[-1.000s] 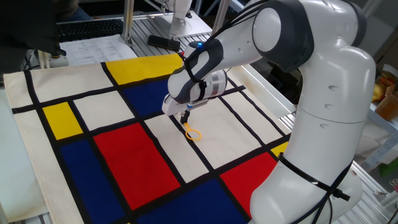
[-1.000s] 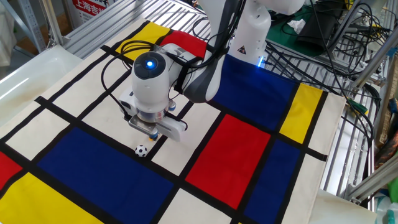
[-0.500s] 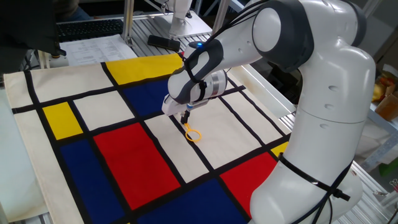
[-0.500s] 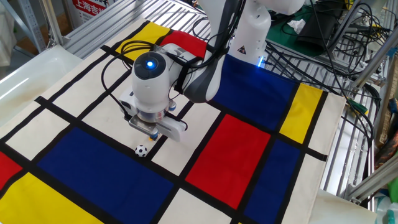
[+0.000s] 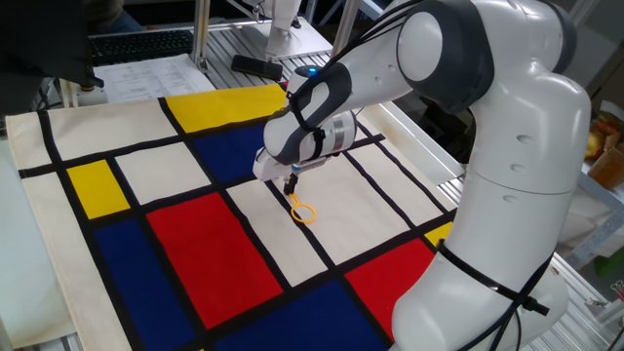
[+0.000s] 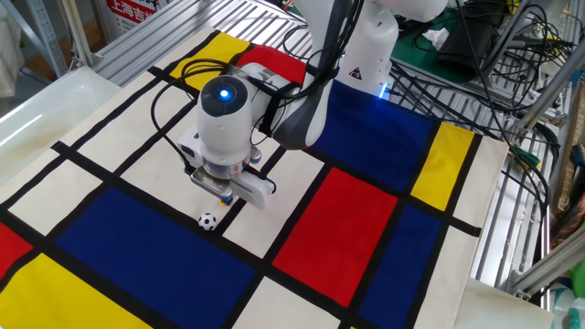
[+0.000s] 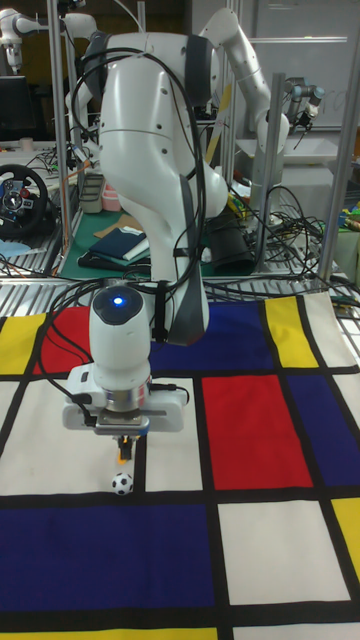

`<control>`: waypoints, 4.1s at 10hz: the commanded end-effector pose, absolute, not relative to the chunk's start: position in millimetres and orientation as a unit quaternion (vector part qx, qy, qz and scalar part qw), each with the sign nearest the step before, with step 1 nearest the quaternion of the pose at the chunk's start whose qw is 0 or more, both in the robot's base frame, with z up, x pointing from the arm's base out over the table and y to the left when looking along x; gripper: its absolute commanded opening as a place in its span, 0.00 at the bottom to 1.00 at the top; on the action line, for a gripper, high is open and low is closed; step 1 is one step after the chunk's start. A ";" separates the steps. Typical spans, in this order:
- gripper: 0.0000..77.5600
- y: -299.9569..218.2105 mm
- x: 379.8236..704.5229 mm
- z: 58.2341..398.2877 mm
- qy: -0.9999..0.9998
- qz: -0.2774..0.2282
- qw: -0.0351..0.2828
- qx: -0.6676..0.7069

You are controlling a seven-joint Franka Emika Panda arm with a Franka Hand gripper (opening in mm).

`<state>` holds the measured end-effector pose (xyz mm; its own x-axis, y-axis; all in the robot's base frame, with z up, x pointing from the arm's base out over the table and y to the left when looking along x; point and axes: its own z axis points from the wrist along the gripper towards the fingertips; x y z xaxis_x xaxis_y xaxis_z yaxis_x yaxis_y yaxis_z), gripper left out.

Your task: Attach the bubble ring to the ball

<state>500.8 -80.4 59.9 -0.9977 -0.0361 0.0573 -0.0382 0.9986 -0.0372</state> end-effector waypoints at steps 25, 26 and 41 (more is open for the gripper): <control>1.00 -73.6 490.0 63.9 -1.000 0.008 0.020 0.006; 1.00 -73.5 490.0 63.8 -1.000 0.000 0.020 0.004; 1.00 -73.1 489.7 60.0 -1.000 -0.009 0.010 0.007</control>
